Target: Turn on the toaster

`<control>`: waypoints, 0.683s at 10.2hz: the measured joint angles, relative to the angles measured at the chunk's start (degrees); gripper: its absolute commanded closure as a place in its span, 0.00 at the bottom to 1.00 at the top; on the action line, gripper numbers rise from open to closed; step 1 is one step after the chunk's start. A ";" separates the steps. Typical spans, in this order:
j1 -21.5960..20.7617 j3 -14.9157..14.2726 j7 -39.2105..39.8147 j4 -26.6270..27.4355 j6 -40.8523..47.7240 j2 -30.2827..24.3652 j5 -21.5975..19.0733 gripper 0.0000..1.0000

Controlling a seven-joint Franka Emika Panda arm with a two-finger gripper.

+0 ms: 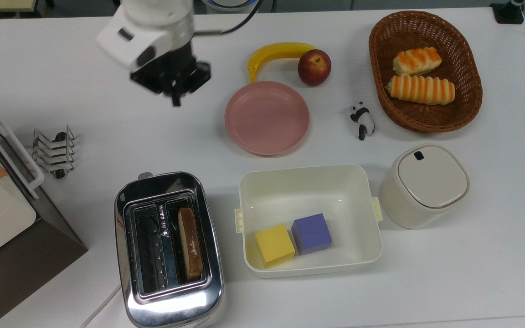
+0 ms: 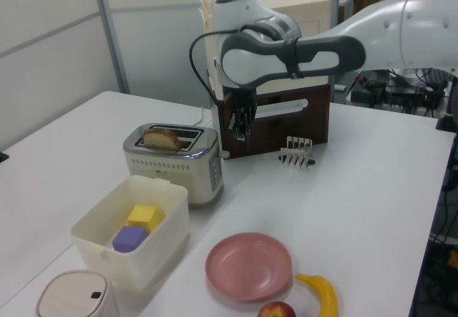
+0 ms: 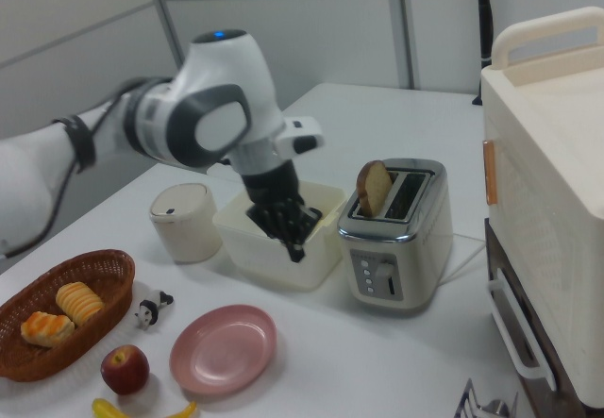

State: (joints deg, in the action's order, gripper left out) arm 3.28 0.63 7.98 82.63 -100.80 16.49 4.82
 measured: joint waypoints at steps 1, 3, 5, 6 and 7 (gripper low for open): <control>-1.14 0.02 -0.73 0.01 2.70 -1.37 0.00 1.00; -2.57 0.06 -1.25 0.10 5.27 -3.75 0.00 1.00; -2.59 0.04 -1.42 0.13 5.48 -5.58 -0.04 1.00; -2.52 0.00 -1.43 0.13 5.49 -6.41 -0.19 0.98; -2.48 -0.02 -1.44 0.14 5.49 -7.04 -0.47 0.85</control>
State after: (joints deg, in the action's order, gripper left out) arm 0.80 0.61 6.54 82.78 -95.31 9.45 4.35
